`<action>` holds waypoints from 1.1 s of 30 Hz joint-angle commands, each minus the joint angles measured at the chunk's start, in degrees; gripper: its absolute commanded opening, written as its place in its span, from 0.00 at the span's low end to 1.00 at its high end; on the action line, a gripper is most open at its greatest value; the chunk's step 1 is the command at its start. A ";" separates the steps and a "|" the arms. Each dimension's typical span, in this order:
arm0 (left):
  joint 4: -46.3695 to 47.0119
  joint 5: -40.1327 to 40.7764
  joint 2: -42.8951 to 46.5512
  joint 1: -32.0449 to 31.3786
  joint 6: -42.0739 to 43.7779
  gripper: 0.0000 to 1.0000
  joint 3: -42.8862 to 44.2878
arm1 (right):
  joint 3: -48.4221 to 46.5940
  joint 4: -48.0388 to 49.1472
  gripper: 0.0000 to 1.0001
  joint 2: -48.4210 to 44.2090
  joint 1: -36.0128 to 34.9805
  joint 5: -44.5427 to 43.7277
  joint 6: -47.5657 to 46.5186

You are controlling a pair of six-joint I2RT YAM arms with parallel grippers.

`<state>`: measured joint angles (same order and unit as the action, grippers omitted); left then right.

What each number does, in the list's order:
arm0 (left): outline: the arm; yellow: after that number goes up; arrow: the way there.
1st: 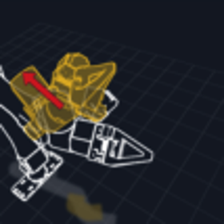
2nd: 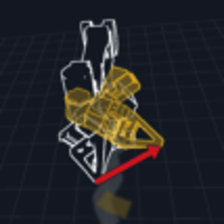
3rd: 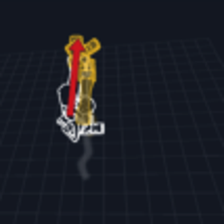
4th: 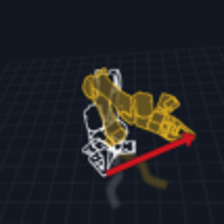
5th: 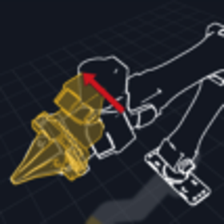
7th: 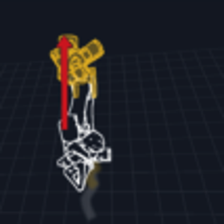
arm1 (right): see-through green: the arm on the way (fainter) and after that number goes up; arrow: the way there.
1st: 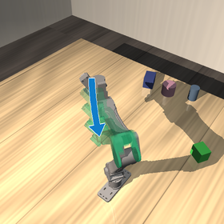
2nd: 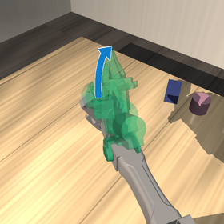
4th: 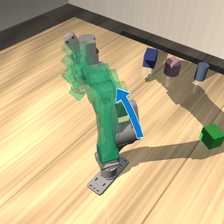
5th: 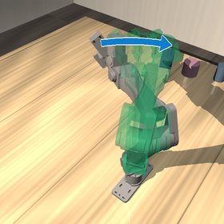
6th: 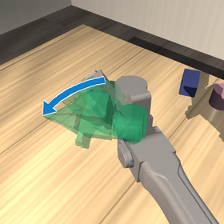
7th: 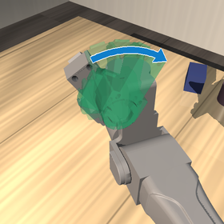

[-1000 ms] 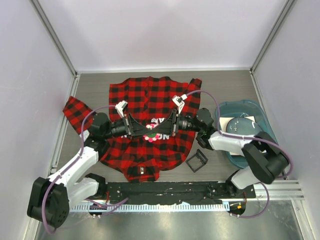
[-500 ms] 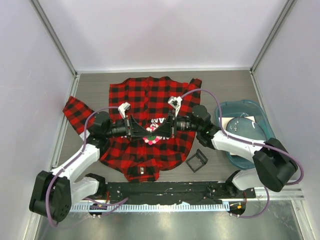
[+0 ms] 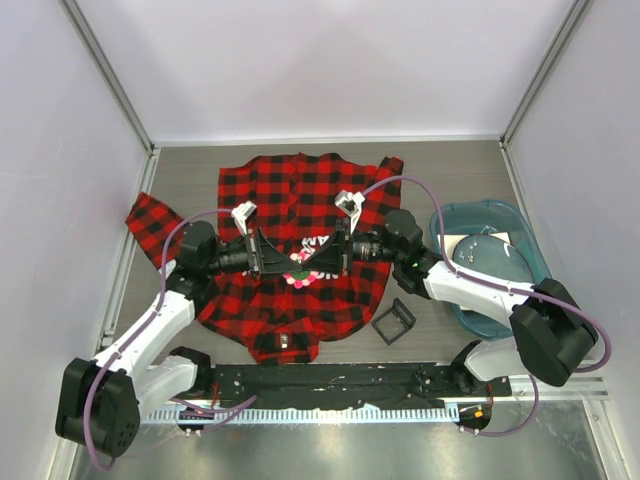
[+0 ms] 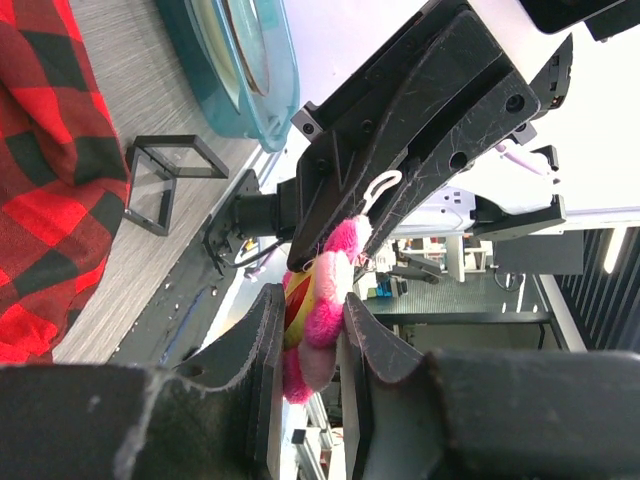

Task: Remove the brooch from the garment
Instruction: Close the brooch.

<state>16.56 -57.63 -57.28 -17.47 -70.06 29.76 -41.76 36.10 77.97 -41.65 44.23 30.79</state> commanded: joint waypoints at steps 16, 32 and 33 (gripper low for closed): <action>2.51 10.16 1.11 1.21 -5.43 0.27 -1.72 | 0.36 5.48 0.01 -1.07 -3.44 4.90 -0.99; -8.72 1.73 -6.97 1.48 4.14 0.11 6.10 | -4.38 -8.22 0.01 -1.33 -3.62 7.63 -10.04; -9.26 1.55 -7.15 1.48 4.67 0.10 6.28 | -4.47 -9.19 0.01 -1.60 -3.62 7.45 -11.26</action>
<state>12.38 -62.96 -63.02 -16.47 -66.46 32.25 -42.70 30.11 78.02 -41.91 44.38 26.83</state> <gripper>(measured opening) 0.274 0.067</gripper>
